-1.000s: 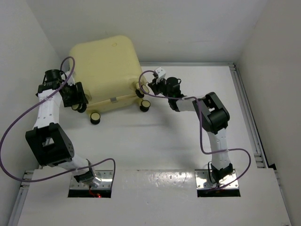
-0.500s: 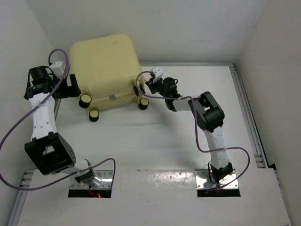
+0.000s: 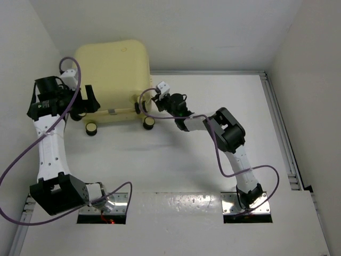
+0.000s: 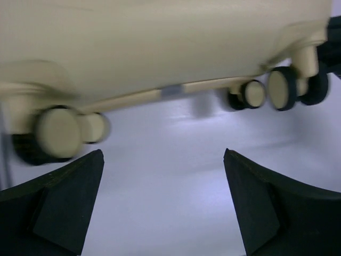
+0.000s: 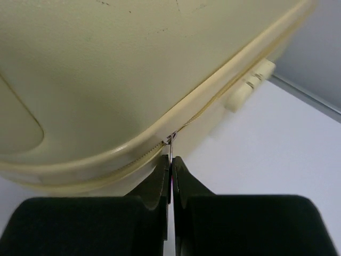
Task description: Pack the luggage
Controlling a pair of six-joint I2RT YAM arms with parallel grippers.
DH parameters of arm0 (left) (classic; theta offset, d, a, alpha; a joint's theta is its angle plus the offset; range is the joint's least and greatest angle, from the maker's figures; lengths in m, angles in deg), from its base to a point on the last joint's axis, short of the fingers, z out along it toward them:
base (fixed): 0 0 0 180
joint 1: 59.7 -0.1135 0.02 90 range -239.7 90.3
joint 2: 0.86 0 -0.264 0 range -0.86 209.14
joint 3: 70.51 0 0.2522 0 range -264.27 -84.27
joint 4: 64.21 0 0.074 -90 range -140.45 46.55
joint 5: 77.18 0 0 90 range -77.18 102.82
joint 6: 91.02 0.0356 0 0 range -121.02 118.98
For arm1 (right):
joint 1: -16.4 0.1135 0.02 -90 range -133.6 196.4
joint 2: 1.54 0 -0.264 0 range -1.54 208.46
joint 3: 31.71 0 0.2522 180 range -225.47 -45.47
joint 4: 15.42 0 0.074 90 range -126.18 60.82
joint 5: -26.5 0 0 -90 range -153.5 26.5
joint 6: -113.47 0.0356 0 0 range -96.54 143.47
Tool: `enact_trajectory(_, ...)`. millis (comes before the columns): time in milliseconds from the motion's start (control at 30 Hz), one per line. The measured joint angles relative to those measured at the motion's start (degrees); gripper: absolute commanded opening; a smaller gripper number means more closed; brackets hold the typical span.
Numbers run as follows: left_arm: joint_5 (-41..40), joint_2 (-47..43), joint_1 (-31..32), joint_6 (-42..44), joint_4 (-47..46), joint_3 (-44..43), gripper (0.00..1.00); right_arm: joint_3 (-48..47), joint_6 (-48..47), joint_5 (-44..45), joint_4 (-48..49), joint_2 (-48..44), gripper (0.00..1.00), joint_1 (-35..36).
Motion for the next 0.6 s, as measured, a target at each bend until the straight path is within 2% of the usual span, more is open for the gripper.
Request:
enact_trajectory(300,-2.3,5.8,13.0,-3.3,2.5,1.7,0.98,-0.5,1.9,-4.8,1.8,0.0,0.00,12.3)
enact_trajectory(333,-5.1,6.0,14.2,-2.9,2.5,1.7,0.97,-0.8,1.9,-5.0,1.8,0.0,0.00,13.4)
enact_trajectory(600,-15.1,8.0,16.5,-1.5,3.1,2.9,0.85,-1.3,3.9,-7.3,1.8,0.0,0.00,12.6)
